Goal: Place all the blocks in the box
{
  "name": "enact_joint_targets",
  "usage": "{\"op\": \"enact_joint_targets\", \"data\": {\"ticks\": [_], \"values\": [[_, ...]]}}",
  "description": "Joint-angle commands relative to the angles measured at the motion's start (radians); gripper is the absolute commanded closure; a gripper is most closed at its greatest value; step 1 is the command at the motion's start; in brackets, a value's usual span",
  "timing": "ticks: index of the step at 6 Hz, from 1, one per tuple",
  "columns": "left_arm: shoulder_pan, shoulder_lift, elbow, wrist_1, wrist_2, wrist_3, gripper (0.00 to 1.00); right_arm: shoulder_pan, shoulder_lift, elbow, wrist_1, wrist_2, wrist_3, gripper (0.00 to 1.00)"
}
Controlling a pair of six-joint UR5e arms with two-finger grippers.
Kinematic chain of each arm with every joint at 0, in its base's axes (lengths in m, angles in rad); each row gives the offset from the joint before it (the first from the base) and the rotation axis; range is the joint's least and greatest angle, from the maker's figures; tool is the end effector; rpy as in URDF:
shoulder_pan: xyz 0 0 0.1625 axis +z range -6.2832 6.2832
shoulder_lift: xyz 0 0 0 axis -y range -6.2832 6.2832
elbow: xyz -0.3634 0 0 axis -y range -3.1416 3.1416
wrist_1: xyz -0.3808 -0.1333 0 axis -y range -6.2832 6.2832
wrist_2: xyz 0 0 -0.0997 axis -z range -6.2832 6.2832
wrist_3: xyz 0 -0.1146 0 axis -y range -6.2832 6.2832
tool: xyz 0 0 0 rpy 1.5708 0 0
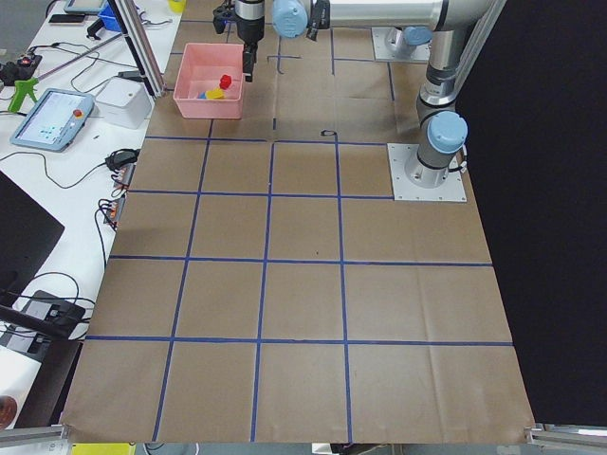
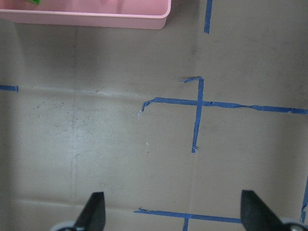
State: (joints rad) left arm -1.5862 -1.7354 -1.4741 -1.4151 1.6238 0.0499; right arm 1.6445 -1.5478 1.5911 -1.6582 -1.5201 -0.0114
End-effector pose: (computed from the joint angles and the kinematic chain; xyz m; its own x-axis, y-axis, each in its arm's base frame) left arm -0.1357 -0.5468 0.3899 -0.9965 0.0604 -0.0571 0.0651 0.9943 -0.0849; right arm 0.1751 -0.4819 0.3994 -0.9949 -0.0871 -0.0501 -0.0849 0.9954 -0.0447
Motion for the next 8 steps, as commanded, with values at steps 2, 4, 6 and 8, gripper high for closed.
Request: {"op": "enact_joint_targets", "data": {"ticks": [2,4,6,8], "values": [[0.000,0.092,-0.061,0.002,-0.016,0.074,0.01,0.000,0.002,0.000,0.000,0.001,0.001,0.00],[0.003,0.108,-0.074,0.001,-0.071,0.073,0.01,0.000,0.002,0.000,0.000,0.003,0.002,0.00],[0.023,0.123,-0.089,-0.012,-0.071,0.071,0.01,0.001,0.000,0.000,-0.029,0.000,0.004,0.00],[0.032,0.154,-0.126,-0.004,-0.067,0.065,0.01,0.002,0.000,0.001,-0.029,0.001,0.002,0.00]]}}
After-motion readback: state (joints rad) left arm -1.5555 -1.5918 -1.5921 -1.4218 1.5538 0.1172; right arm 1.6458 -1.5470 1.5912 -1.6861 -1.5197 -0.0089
